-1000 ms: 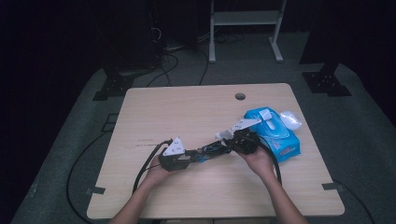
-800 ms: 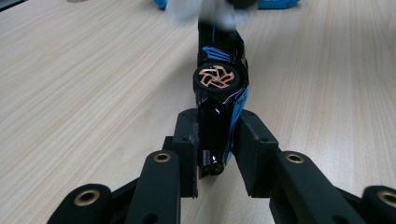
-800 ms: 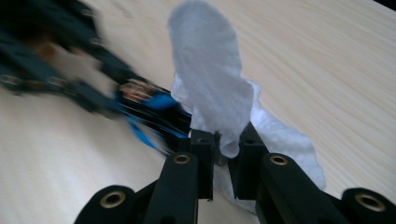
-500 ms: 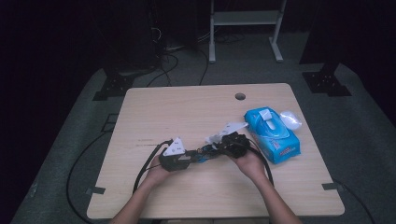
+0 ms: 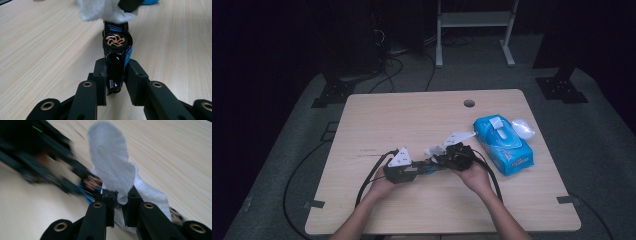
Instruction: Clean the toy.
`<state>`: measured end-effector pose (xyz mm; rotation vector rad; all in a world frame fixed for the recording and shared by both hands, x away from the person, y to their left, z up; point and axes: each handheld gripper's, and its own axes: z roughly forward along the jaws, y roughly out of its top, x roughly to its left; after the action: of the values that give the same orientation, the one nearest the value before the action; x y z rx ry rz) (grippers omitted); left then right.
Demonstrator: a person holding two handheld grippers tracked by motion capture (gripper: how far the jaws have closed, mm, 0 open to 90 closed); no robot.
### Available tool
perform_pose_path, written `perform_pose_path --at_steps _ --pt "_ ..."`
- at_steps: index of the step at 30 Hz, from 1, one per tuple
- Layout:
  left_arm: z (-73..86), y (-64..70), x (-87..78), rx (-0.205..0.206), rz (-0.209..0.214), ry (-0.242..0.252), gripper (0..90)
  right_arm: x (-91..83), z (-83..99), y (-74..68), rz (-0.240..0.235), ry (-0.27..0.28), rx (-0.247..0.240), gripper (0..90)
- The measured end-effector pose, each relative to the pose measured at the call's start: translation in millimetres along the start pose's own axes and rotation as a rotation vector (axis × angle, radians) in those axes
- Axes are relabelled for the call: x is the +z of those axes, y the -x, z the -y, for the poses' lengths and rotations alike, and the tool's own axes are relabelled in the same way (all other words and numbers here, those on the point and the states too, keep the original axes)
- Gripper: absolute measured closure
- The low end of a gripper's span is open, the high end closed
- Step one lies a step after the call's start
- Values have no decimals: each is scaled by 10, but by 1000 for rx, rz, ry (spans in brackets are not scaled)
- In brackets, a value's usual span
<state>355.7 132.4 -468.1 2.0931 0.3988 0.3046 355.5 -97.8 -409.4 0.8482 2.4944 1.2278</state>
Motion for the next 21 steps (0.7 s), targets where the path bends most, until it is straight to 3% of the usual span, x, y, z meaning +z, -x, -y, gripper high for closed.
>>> perform_pose_path --at_steps 1,3,4,5,6,7,8,12,16,20,21 --pt "0 0 0 0 0 0 716 0 0 0 0 0 0 812" --pt "-4 9 -3 7 -1 -5 717 74 -51 -95 -52 17 -13 812" --pt "-10 20 -7 15 -2 -10 719 158 -85 -182 -49 -14 -44 812" --pt "-10 20 -7 15 -2 -10 720 158 -85 -182 -49 -14 -44 812" --pt "-11 22 -11 16 -2 -12 720 191 -82 -183 -20 -38 -68 812" --pt "-11 22 -11 16 -2 -12 720 191 -82 -183 -20 -38 -68 812" --pt "-2 9 -11 12 0 -8 720 143 -58 -97 19 -37 -57 812" --pt "-7 20 13 21 4 -11 724 74 -46 -26 49 -41 -46 813" --pt "-10 12 6 16 5 -17 724 114 -87 -128 27 -45 -81 812" --pt "-2 7 7 9 3 -10 724 92 -76 -81 48 -43 -76 813" --pt "-3 9 9 8 3 -10 725 68 -58 -38 46 -32 -49 812"
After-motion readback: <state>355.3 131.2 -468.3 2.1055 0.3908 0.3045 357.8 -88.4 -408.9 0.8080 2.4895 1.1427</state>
